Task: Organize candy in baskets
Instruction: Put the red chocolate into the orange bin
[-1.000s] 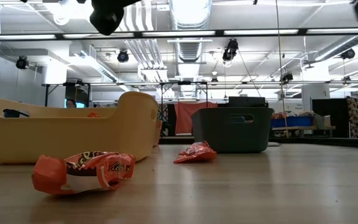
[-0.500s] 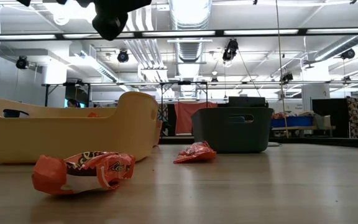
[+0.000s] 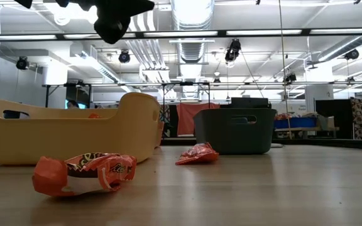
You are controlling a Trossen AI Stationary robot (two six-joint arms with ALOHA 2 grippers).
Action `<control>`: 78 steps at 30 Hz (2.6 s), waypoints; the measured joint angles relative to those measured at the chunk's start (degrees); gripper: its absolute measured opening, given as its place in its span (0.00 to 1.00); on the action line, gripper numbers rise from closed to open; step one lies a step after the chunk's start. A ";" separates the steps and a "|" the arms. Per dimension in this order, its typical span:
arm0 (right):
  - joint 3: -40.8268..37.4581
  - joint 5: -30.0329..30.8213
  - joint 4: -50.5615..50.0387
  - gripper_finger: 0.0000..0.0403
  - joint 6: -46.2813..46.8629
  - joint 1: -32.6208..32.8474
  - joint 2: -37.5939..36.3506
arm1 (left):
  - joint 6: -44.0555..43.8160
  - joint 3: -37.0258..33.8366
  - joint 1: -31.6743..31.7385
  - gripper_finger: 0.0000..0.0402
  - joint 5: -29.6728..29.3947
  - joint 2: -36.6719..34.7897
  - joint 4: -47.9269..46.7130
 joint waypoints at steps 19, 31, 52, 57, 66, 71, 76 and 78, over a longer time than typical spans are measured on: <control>10.05 34.41 1.75 0.04 -32.15 -4.67 -5.99 | 8.82 0.00 0.01 0.40 0.10 8.55 13.99; 10.40 54.32 11.92 0.04 -61.69 -10.29 -5.99 | 13.72 0.00 0.64 0.40 0.04 14.84 27.30; 10.49 55.04 20.17 0.04 -76.02 -13.99 -5.99 | 11.60 0.00 5.66 0.59 -0.95 25.98 44.67; 10.49 54.99 20.35 0.04 -76.02 -14.03 -6.01 | 12.00 0.00 5.70 0.53 -1.05 27.53 47.29; 10.48 54.49 20.34 0.04 -75.69 -14.02 -6.01 | 12.17 1.30 5.70 0.12 -1.47 29.23 47.29; 10.47 54.49 20.35 0.10 -74.45 -14.03 -6.01 | 12.92 1.49 5.70 0.05 -1.47 29.23 47.15; 10.54 54.53 20.51 0.20 -72.91 -14.03 -6.05 | 13.66 1.49 5.73 0.07 -1.47 28.44 46.18; 11.07 54.48 20.27 0.24 -71.65 -14.03 -6.08 | 13.84 1.51 5.86 0.05 -1.47 27.76 45.13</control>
